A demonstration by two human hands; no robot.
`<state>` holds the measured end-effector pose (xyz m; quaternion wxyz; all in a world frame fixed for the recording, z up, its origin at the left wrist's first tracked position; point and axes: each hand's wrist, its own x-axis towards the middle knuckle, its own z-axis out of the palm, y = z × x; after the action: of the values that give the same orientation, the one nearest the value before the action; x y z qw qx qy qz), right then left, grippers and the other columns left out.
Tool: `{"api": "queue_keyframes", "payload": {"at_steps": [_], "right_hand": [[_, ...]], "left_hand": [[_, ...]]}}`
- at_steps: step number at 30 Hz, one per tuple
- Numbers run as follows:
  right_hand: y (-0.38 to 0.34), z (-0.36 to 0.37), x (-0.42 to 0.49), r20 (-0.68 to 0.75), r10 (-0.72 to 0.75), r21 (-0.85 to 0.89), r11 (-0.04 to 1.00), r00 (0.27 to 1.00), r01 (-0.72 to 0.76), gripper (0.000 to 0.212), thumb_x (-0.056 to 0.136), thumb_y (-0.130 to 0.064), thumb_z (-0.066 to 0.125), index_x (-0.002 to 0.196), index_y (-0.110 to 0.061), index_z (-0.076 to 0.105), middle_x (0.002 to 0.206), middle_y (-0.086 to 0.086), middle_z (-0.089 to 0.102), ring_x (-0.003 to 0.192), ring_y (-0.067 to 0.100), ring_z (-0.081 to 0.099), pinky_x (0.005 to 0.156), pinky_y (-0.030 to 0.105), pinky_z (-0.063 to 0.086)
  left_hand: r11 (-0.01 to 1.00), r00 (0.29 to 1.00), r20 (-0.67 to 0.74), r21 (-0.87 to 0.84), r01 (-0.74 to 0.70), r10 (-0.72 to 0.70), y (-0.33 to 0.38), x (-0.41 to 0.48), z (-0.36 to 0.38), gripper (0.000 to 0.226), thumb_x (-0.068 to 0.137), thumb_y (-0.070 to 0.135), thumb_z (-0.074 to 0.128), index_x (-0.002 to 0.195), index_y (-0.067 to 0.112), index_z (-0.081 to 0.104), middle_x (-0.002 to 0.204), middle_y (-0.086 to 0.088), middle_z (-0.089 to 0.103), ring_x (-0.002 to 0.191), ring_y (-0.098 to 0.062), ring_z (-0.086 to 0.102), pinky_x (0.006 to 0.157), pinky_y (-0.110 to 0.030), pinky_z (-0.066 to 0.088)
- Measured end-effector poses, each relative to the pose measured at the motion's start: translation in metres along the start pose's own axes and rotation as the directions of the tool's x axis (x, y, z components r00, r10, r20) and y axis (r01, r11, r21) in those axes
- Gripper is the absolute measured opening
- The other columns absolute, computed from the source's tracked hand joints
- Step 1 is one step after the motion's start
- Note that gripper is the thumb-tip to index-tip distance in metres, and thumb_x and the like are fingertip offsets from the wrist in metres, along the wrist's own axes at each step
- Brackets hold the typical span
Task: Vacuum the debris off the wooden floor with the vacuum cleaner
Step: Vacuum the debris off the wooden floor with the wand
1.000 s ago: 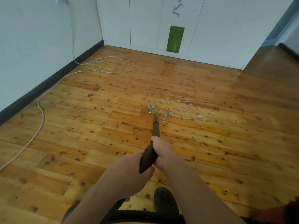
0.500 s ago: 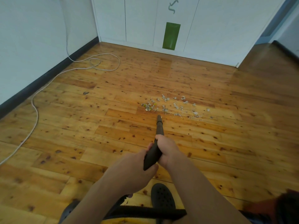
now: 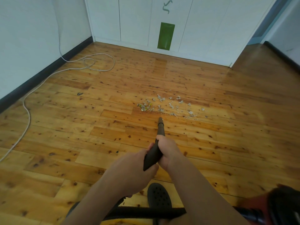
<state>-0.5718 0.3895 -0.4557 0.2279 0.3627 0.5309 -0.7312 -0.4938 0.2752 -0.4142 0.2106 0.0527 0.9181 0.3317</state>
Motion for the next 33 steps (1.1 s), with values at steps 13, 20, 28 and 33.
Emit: {"api": "queue_keyframes", "payload": {"at_steps": [13,20,28,33], "right_hand": [[0.000,0.006,-0.005,-0.007,-0.045,-0.061,0.997,0.999,0.045,0.019,0.101,-0.017,0.046,0.084,-0.008,0.046,0.079,0.012,0.051,0.054,0.019,0.052,0.040,0.025,0.047],[0.003,0.005,-0.004,-0.013,-0.031,-0.080,0.996,0.999,0.029,0.019,0.102,-0.018,0.044,0.084,-0.010,0.043,0.079,0.013,0.051,0.057,0.021,0.051,0.039,0.026,0.047],[0.002,0.003,-0.002,0.006,-0.008,-0.074,0.997,1.000,0.008,0.017,0.101,-0.020,0.045,0.089,-0.009,0.045,0.080,0.014,0.054,0.057,0.022,0.054,0.039,0.025,0.048],[0.003,-0.001,0.002,-0.008,-0.008,-0.061,0.998,1.000,0.008,0.016,0.101,-0.019,0.045,0.088,-0.011,0.042,0.080,0.014,0.055,0.055,0.021,0.054,0.041,0.026,0.049]], "left_hand": [[0.992,0.993,-0.111,0.123,-0.015,0.029,-0.004,-0.003,0.008,0.018,0.096,0.051,0.046,0.088,0.037,0.037,0.067,0.009,0.057,0.041,0.007,0.052,0.038,-0.012,0.035],[0.997,0.997,-0.074,0.080,-0.018,0.024,0.000,-0.007,0.007,0.017,0.098,0.047,0.046,0.090,0.036,0.036,0.070,0.008,0.057,0.039,0.008,0.051,0.038,-0.011,0.035],[0.997,0.997,-0.076,0.080,0.011,-0.005,0.003,-0.006,0.009,0.016,0.097,0.048,0.046,0.091,0.036,0.039,0.071,0.009,0.058,0.037,0.004,0.051,0.039,-0.011,0.037],[0.995,0.998,-0.059,0.093,0.031,-0.026,0.002,-0.003,0.012,0.018,0.097,0.050,0.046,0.099,0.034,0.039,0.076,0.005,0.061,0.037,-0.002,0.053,0.041,-0.013,0.041]]}}
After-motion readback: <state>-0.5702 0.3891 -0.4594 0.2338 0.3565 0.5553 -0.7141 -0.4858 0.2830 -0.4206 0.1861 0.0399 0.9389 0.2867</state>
